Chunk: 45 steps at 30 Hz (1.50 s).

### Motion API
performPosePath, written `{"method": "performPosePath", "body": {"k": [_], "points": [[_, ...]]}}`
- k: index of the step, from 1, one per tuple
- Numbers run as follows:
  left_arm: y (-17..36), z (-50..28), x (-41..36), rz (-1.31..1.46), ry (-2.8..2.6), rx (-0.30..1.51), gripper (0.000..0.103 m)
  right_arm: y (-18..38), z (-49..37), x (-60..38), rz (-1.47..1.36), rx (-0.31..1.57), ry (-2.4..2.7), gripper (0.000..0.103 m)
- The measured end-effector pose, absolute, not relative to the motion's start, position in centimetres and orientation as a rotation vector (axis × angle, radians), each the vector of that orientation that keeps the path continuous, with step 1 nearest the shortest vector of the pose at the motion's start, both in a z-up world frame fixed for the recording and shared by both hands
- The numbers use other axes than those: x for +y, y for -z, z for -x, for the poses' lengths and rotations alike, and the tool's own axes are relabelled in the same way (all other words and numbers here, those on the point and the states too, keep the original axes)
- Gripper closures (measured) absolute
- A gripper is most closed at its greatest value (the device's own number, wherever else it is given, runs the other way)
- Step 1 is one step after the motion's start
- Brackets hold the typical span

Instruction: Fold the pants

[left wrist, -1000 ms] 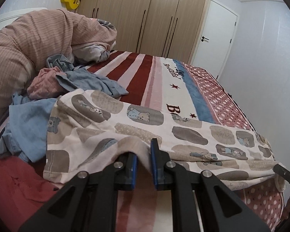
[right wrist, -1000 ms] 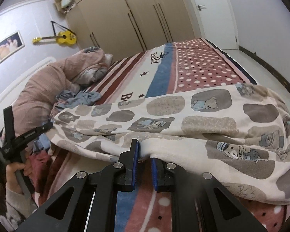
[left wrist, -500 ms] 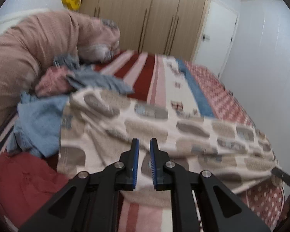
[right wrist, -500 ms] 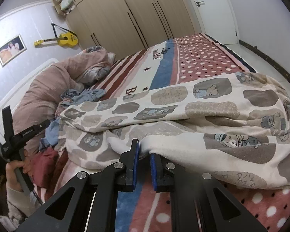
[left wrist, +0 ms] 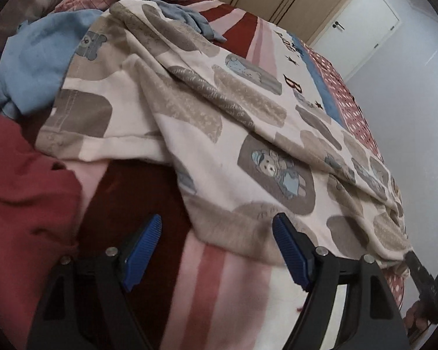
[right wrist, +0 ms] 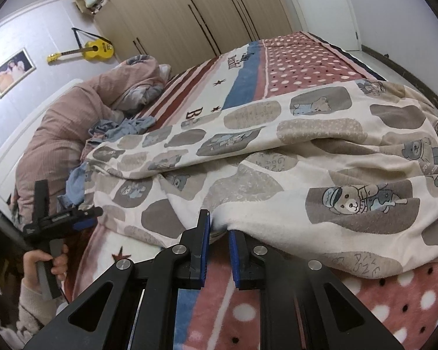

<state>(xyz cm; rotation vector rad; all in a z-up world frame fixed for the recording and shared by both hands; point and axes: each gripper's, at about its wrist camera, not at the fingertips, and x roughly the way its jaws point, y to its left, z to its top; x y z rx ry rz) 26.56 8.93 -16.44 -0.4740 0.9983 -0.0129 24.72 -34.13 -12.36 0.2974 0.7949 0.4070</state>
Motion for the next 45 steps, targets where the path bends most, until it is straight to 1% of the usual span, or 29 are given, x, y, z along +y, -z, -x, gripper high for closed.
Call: {"method": "performPosePath", "body": {"k": [2, 3, 5, 7, 8, 10, 12, 13, 15, 22, 29, 34, 40, 45], "points": [[16.5, -27.1, 8.8, 0.501, 0.022, 0.982, 0.029, 12.3, -24.8, -34.2, -0.299, 0.792, -0.407, 0.094], [16.6, -27.3, 8.7, 0.515, 0.022, 0.979, 0.031, 12.3, -24.8, -34.3, -0.299, 0.789, -0.406, 0.094], [16.8, -27.9, 8.2, 0.503, 0.005, 0.983, 0.040, 12.3, -24.9, -34.3, -0.298, 0.785, -0.405, 0.094], [16.8, -28.4, 7.8, 0.464, -0.020, 0.983, 0.059, 12.4, -25.1, -34.3, -0.305, 0.783, -0.406, 0.094], [16.8, -28.6, 7.9, 0.456, -0.031, 0.983, 0.064, 12.4, -25.1, -34.3, -0.306, 0.783, -0.407, 0.094], [16.6, -28.9, 8.0, 0.443, -0.051, 0.976, 0.081, 12.4, -25.2, -34.3, -0.301, 0.784, -0.407, 0.094], [16.4, -28.9, 8.1, 0.430, -0.053, 0.972, 0.091, 12.3, -25.3, -34.1, -0.284, 0.785, -0.406, 0.094], [16.3, -29.0, 8.1, 0.422, -0.050, 0.969, 0.093, 12.2, -25.3, -34.1, -0.279, 0.784, -0.406, 0.094], [15.9, -28.9, 7.9, 0.393, -0.061, 0.953, 0.095, 11.9, -25.3, -34.0, -0.275, 0.778, -0.407, 0.094], [13.6, -28.3, 7.8, 0.364, -0.074, 0.869, 0.099, 10.6, -25.1, -33.8, -0.250, 0.740, -0.398, 0.097], [10.3, -28.9, 8.0, 0.347, -0.066, 0.795, 0.099, 8.6, -25.9, -33.7, -0.203, 0.695, -0.374, 0.100], [7.0, -29.9, 8.2, 0.337, -0.075, 0.723, 0.099, 6.5, -27.0, -33.5, -0.156, 0.657, -0.373, 0.100], [4.7, -34.0, 7.1, 0.281, -0.090, 0.711, 0.099, 5.0, -31.2, -33.3, -0.108, 0.677, -0.372, 0.100], [5.1, -39.3, 6.3, 0.245, -0.120, 0.757, 0.099, 5.4, -36.4, -32.9, -0.066, 0.736, -0.350, 0.100]]}}
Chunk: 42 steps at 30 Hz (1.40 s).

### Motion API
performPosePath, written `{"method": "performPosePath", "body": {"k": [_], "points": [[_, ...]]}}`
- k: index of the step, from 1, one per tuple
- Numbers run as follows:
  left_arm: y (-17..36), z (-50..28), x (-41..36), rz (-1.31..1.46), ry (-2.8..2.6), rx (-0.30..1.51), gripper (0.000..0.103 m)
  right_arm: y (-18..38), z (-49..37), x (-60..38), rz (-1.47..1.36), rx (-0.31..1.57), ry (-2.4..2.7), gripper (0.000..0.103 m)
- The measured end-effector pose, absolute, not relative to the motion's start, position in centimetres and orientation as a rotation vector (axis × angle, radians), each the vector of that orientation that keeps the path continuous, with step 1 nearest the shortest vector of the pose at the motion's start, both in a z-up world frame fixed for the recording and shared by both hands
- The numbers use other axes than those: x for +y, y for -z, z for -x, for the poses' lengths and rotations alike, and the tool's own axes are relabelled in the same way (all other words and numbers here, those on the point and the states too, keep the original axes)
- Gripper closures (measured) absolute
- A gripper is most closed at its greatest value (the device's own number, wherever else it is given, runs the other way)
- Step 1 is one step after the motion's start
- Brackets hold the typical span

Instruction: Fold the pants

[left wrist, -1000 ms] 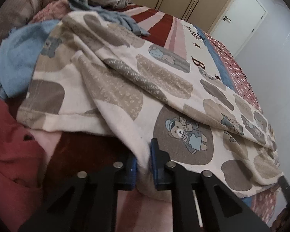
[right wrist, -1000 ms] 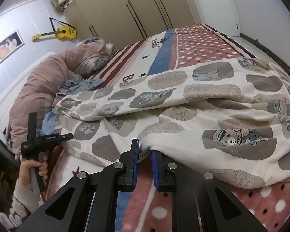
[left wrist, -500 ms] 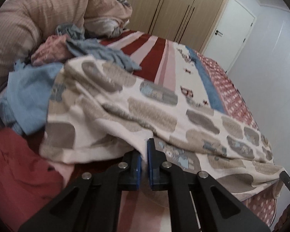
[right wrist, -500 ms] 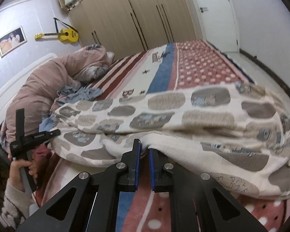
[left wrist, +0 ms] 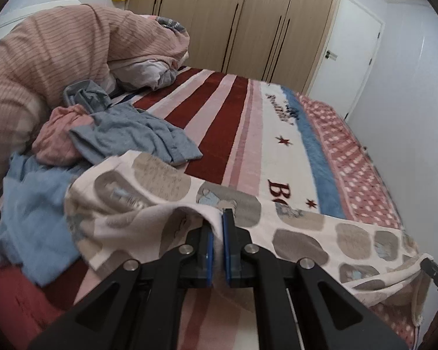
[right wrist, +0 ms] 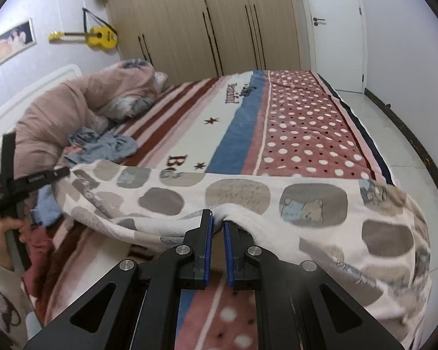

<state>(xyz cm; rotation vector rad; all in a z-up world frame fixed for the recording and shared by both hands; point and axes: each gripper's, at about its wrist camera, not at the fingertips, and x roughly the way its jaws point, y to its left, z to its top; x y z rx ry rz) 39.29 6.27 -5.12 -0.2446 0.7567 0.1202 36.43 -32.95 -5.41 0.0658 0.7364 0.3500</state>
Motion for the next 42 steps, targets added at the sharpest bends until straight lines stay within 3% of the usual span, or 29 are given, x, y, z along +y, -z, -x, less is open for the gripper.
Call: {"method": "performPosePath", "body": {"k": [9, 17, 18, 20, 22, 26, 36, 39, 41, 42], "points": [[9.1, -46.9, 4.9, 0.164, -0.153, 0.889, 0.099, 9.7, -44.5, -32.3, -0.003, 0.863, -0.306, 0.100], [11.4, -48.6, 4.2, 0.129, -0.160, 0.944, 0.098, 12.4, -46.8, -32.1, 0.004, 0.907, -0.289, 0.094], [11.5, -48.6, 4.2, 0.131, -0.157, 0.951, 0.095, 12.5, -46.9, -32.0, 0.000, 0.910, -0.296, 0.090], [11.7, -48.7, 4.2, 0.138, -0.149, 0.959, 0.080, 12.7, -46.8, -32.0, -0.009, 0.911, -0.318, 0.062], [11.4, -48.4, 4.1, 0.130, -0.150, 0.944, 0.040, 12.5, -46.5, -31.9, 0.001, 0.902, -0.328, 0.053], [10.2, -47.6, 3.6, 0.104, -0.140, 0.910, 0.037, 11.4, -45.4, -31.8, 0.014, 0.879, -0.352, 0.046], [5.7, -43.0, 1.3, 0.077, -0.076, 0.836, 0.037, 6.8, -39.1, -34.5, 0.042, 0.807, -0.359, 0.044], [4.6, -41.1, 0.3, 0.063, -0.058, 0.815, 0.037, 5.8, -36.0, -36.4, 0.104, 0.785, -0.324, 0.036], [4.1, -39.8, -0.4, 0.068, -0.028, 0.799, 0.034, 5.7, -33.6, -38.2, 0.160, 0.782, -0.280, 0.033], [4.0, -39.1, -0.9, 0.064, -0.016, 0.789, 0.027, 5.8, -32.8, -38.9, 0.180, 0.781, -0.260, 0.033]]}}
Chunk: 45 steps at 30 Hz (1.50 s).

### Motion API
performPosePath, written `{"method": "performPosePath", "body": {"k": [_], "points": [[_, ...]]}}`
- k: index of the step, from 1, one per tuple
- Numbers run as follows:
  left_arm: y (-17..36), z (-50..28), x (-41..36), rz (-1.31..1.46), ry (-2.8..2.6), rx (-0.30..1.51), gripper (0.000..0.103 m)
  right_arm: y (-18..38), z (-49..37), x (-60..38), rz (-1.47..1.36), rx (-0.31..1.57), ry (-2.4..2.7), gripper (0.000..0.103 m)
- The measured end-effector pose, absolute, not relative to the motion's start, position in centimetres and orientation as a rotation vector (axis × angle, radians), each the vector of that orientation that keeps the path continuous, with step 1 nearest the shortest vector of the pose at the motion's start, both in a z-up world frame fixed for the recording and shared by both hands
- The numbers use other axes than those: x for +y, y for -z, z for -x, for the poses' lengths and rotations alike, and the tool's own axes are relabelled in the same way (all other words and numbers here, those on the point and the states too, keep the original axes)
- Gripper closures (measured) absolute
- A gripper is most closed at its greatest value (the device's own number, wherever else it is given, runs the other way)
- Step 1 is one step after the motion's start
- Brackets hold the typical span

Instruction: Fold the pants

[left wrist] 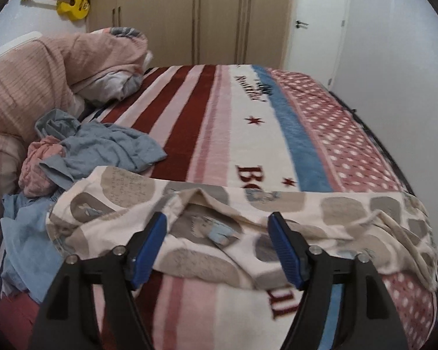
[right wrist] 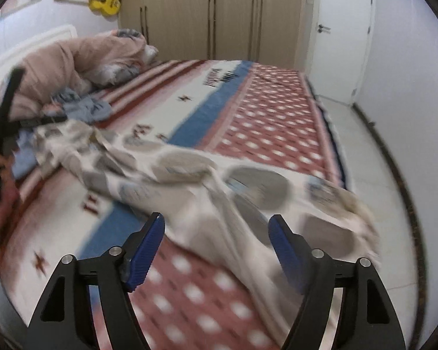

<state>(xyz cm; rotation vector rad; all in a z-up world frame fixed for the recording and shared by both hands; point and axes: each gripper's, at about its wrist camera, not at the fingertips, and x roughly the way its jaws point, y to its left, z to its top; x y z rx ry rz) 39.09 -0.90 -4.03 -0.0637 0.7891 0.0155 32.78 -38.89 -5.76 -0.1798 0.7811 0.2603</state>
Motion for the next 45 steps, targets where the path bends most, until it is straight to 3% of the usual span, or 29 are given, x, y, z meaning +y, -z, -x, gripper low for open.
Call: {"method": "performPosePath", "body": {"k": [11, 20, 27, 29, 32, 45], "points": [[6.0, -34.2, -4.3, -0.018, 0.016, 0.794, 0.024, 11.9, -25.3, -47.2, 0.226, 0.856, -0.177, 0.033], [7.5, -33.1, -4.5, -0.006, -0.003, 0.809, 0.024, 15.4, -23.9, -50.1, 0.304, 0.859, -0.102, 0.036], [7.5, -33.6, -4.6, 0.017, 0.007, 0.820, 0.024, 15.8, -24.9, -49.9, 0.376, 0.818, -0.041, 0.060], [7.6, -33.8, -4.7, 0.013, 0.004, 0.819, 0.024, 15.6, -25.4, -49.6, 0.408, 0.797, -0.020, 0.081], [7.4, -34.0, -4.9, 0.009, 0.004, 0.815, 0.024, 14.9, -26.1, -49.7, 0.382, 0.782, -0.027, 0.093], [5.9, -37.1, -4.9, 0.020, -0.017, 0.774, 0.024, 7.4, -31.6, -51.1, 0.356, 0.684, 0.053, 0.099]]}}
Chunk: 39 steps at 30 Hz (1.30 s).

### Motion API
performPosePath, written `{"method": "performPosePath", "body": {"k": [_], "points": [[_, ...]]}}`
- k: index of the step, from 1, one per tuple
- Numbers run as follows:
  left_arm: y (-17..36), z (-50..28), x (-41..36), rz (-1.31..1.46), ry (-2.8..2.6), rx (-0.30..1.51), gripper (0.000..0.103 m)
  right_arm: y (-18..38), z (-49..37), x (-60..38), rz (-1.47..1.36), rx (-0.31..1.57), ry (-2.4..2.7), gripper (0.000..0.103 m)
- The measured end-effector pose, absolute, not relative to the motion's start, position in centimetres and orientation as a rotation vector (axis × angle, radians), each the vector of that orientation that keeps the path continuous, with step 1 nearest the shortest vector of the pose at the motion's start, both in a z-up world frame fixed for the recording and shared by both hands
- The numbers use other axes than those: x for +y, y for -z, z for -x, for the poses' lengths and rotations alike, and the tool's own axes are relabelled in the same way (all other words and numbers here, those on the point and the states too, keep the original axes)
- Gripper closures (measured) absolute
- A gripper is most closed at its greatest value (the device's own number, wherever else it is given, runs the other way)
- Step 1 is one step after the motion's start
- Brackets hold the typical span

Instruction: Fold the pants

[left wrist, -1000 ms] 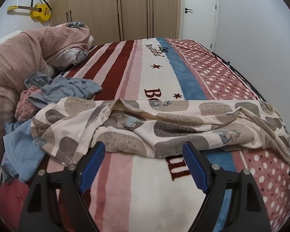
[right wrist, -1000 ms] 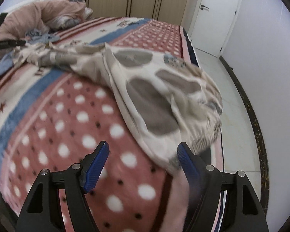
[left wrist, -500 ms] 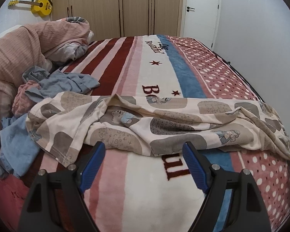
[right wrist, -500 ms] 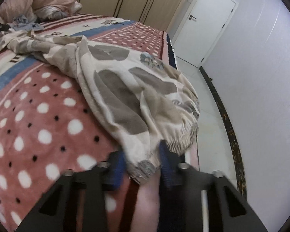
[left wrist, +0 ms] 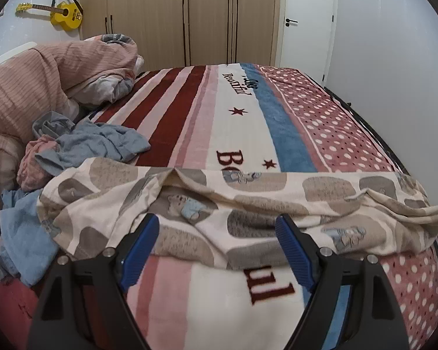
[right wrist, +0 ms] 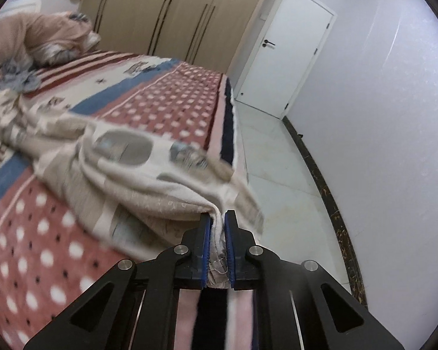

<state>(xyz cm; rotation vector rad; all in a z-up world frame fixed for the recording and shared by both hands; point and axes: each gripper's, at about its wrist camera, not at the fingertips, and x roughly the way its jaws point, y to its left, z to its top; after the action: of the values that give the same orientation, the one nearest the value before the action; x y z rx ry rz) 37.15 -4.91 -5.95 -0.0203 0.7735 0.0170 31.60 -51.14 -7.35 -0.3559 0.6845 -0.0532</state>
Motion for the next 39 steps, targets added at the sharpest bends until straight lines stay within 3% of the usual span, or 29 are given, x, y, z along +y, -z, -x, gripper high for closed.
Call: {"method": "performPosePath", "body": {"k": [8, 19, 21, 23, 24, 27, 29, 39], "points": [[6.3, -40.5, -4.9, 0.010, -0.027, 0.770, 0.024, 4.9, -39.4, -53.2, 0.331, 0.748, 0.094, 0.099], [8.2, -44.3, -3.5, -0.011, -0.040, 0.784, 0.024, 10.8, -47.0, -55.5, 0.299, 0.875, 0.190, 0.097], [8.5, -44.7, -2.9, 0.016, -0.011, 0.790, 0.024, 11.6, -47.5, -56.0, 0.253, 0.885, 0.191, 0.089], [8.5, -44.9, -2.3, 0.025, 0.002, 0.797, 0.024, 12.2, -47.5, -56.3, 0.215, 0.891, 0.192, 0.061], [8.4, -44.9, -1.9, 0.018, -0.004, 0.796, 0.024, 12.3, -47.2, -56.2, 0.218, 0.883, 0.194, 0.057], [7.6, -44.6, -0.5, 0.004, -0.016, 0.794, 0.024, 11.8, -46.0, -55.2, 0.245, 0.855, 0.194, 0.052], [6.8, -44.1, 0.8, 0.005, -0.009, 0.792, 0.024, 10.9, -44.9, -54.4, 0.237, 0.836, 0.182, 0.043], [5.5, -40.8, 7.0, -0.100, -0.087, 0.848, 0.024, 7.3, -38.3, -45.2, 0.195, 0.730, -0.044, 0.039]]}}
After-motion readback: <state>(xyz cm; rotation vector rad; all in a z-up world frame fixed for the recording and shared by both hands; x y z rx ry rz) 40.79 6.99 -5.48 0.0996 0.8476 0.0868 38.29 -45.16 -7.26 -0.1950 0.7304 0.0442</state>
